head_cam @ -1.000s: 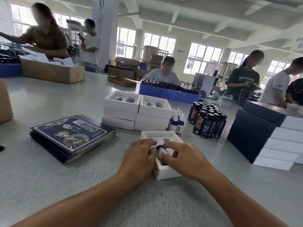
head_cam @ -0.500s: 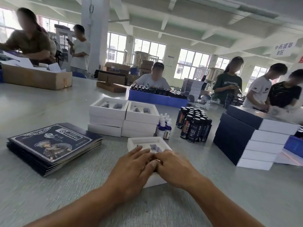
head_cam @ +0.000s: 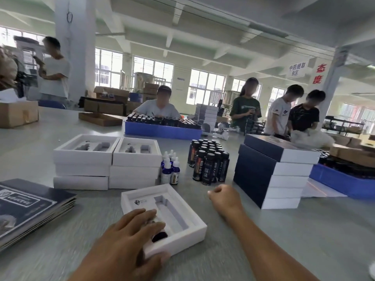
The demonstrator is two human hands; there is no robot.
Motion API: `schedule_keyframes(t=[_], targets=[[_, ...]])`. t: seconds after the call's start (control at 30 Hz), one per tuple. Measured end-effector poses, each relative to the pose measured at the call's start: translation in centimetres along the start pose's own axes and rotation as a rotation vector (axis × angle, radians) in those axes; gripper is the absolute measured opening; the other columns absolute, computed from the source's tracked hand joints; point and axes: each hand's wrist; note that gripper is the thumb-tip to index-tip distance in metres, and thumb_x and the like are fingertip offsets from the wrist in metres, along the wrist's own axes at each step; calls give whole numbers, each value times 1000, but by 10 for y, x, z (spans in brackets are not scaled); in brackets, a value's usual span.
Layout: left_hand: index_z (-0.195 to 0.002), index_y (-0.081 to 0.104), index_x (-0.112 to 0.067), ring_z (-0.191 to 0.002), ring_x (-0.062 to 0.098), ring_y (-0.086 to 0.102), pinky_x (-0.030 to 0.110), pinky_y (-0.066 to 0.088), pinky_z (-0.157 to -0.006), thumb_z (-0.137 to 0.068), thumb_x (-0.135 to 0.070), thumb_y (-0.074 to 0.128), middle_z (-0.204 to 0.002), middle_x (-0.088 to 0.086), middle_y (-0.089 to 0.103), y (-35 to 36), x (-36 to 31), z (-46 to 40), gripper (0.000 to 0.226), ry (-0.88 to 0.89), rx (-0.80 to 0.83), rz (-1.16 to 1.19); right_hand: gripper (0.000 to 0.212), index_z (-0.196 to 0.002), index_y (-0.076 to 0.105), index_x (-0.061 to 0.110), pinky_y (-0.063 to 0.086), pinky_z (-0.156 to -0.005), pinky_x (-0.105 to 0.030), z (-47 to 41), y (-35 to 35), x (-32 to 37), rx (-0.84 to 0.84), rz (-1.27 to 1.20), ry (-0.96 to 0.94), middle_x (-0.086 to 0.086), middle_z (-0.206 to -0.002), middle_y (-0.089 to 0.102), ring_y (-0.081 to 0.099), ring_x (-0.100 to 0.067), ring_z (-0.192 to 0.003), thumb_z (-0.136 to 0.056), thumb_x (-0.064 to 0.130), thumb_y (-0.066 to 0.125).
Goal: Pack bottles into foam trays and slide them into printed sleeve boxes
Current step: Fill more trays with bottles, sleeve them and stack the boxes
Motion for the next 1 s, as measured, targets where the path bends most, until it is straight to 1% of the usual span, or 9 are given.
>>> schedule_keyframes(t=[0.07, 0.23, 0.3, 0.5, 0.57, 0.67, 0.77, 0.87, 1.0], targets=[[-114, 62, -41, -112, 14, 63, 37, 61, -67, -84, -77, 36, -124, -12, 65, 4, 2, -2, 54, 48, -63, -15, 20, -93, 62, 18, 49, -67, -30, -19, 4, 3, -36, -7, 25, 2, -87, 66, 61, -13, -76, -87, 36, 68], [-110, 66, -41, -113, 10, 59, 31, 59, -65, -87, -76, 30, -122, -13, 65, 13, 7, -6, 55, 92, -84, -42, 56, -116, 59, 12, 47, -75, -33, -60, 22, 14, -90, 121, 100, -9, -110, 68, 65, -30, -101, -81, 55, 69], [-110, 65, -41, -113, 9, 56, 31, 59, -66, -87, -75, 33, -122, -13, 65, 13, 7, -7, 53, 100, -96, -45, 62, -118, 59, 10, 47, -75, -33, -69, 29, 17, -128, 162, 138, -11, -113, 69, 65, -31, -104, -81, 59, 69], [-107, 71, -37, -113, 9, 54, 32, 60, -64, -84, -74, 38, -123, -11, 65, 13, 9, -7, 55, 92, -61, -55, 36, -108, 66, 17, 40, -67, -31, -65, 40, 18, -218, 233, 194, -6, -103, 70, 65, -26, -92, -90, 49, 63], [-108, 69, -38, -110, 9, 57, 30, 60, -65, -89, -73, 29, -120, -10, 66, 13, 9, -7, 57, 104, -24, -54, 38, -109, 66, 16, 41, -68, -31, -62, 40, 19, -195, 235, 201, -7, -105, 70, 66, -27, -95, -89, 49, 64], [-111, 52, -40, -97, 11, 68, 21, 56, -69, -98, -62, 14, -109, -10, 70, 16, 6, -10, 46, 161, -51, -103, 46, -109, 64, 13, 38, -66, -31, -59, 36, 18, -156, 228, 193, -8, -108, 70, 65, -27, -97, -87, 53, 64], [-99, 59, -40, -85, 12, 71, 19, 52, -81, -102, -50, 19, -98, -7, 73, 21, 1, -15, 41, 174, -168, -49, 44, -112, 65, 13, 36, -67, -30, -63, 37, 18, -171, 207, 186, -8, -110, 70, 65, -27, -99, -89, 50, 63], [-97, 50, -40, -82, 11, 70, 21, 56, -74, -102, -49, 23, -94, -9, 73, 20, 1, -21, 28, 194, -240, 36, 39, -111, 69, 15, 38, -69, -29, -64, 38, 20, -217, 188, 178, -7, -108, 71, 66, -26, -98, -90, 47, 63], [-107, 47, -43, -93, 9, 69, 20, 57, -60, -98, -61, 13, -106, -13, 70, 12, 9, -18, 39, 134, -56, -63, 28, -90, 68, 17, 38, -58, -27, -51, 35, 21, -257, 148, 116, -4, -90, 71, 61, -20, -75, -85, 44, 65]])
Point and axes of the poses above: each hand's wrist, its own z-axis away from the middle knuckle, its own y-axis out of the palm, x = y × z
